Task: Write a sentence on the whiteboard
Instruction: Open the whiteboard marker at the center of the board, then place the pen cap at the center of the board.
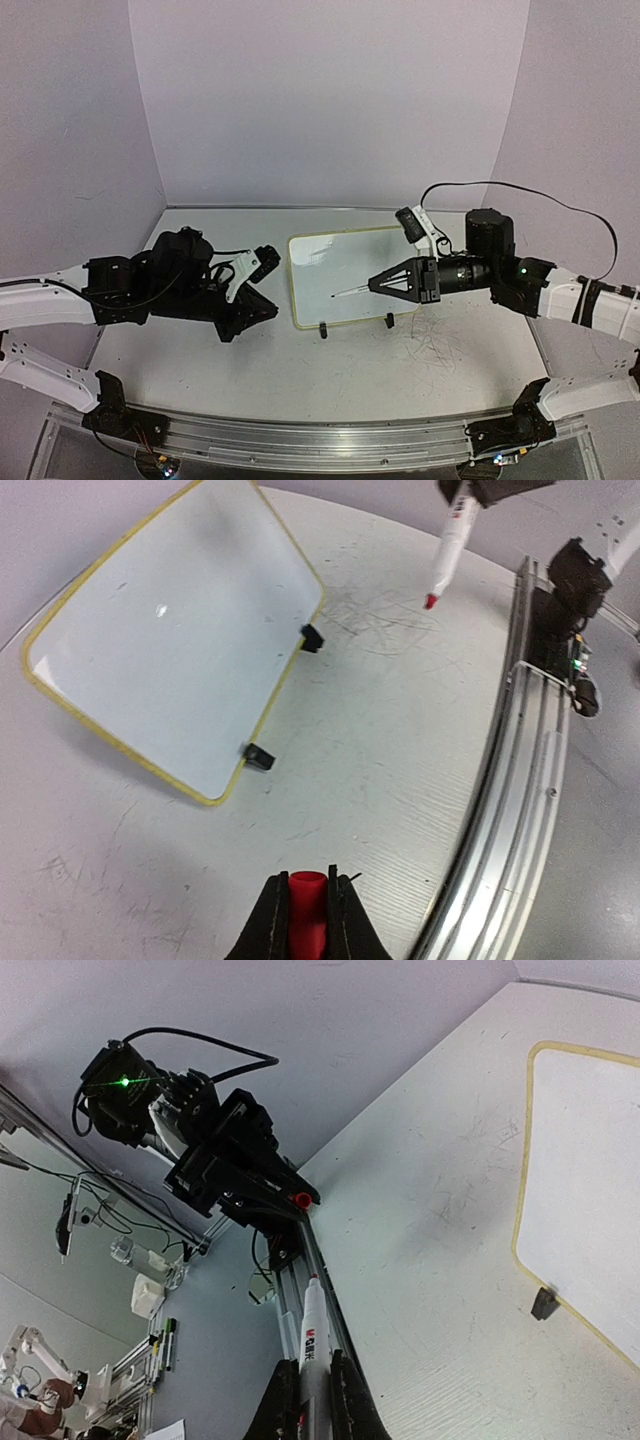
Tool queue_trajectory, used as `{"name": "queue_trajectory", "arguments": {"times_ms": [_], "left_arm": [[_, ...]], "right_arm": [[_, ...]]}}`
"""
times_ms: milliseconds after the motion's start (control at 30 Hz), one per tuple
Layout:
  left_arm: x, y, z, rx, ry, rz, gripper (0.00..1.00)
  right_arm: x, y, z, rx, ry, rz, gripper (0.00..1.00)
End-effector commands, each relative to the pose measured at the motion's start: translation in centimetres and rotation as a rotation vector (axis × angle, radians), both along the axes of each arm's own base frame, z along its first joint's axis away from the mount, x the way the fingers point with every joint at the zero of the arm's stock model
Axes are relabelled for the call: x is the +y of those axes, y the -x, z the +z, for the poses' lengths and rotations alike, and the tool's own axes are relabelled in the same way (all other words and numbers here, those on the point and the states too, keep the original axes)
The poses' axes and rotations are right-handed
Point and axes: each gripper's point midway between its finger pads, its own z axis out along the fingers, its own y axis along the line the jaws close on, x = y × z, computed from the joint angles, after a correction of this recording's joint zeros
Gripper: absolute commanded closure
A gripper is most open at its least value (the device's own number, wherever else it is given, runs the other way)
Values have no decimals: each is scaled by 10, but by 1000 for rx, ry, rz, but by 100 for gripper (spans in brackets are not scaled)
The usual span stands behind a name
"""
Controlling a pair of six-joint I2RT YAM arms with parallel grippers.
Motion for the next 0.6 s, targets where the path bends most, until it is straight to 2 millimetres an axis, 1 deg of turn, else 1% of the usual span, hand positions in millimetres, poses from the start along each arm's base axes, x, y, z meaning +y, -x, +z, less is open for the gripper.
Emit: {"name": "queue_trajectory", "arguments": {"times_ms": [0,67,133,267,300,367,433,567], "left_arm": [[54,-57,-7,-76,-33,476,100],[72,-73,-19,-66,-38,627,100],[89,-86,-36,-4,-31,769,100],[120,-106,-89,160,-62,955,100],[124,-107,-97,173,-75,985,100],[125,-109,-108,189,-96,1008,100],[126,-112,-114,182,-120,1031,100],[127,-119,-131,170,-200,1061,100]], "right_arm": [[-18,-35,-1,-99,63,-247,100],[-29,-46,3,-129,74,-345,100],[-39,-55,9,-152,71,-431,100],[-53,-66,19,-183,63,-537,100],[-56,-68,20,-190,64,-560,100],[-64,-73,24,-202,66,-610,100],[-71,-75,27,-221,70,-651,100],[-82,-73,35,-295,62,-681,100]]}}
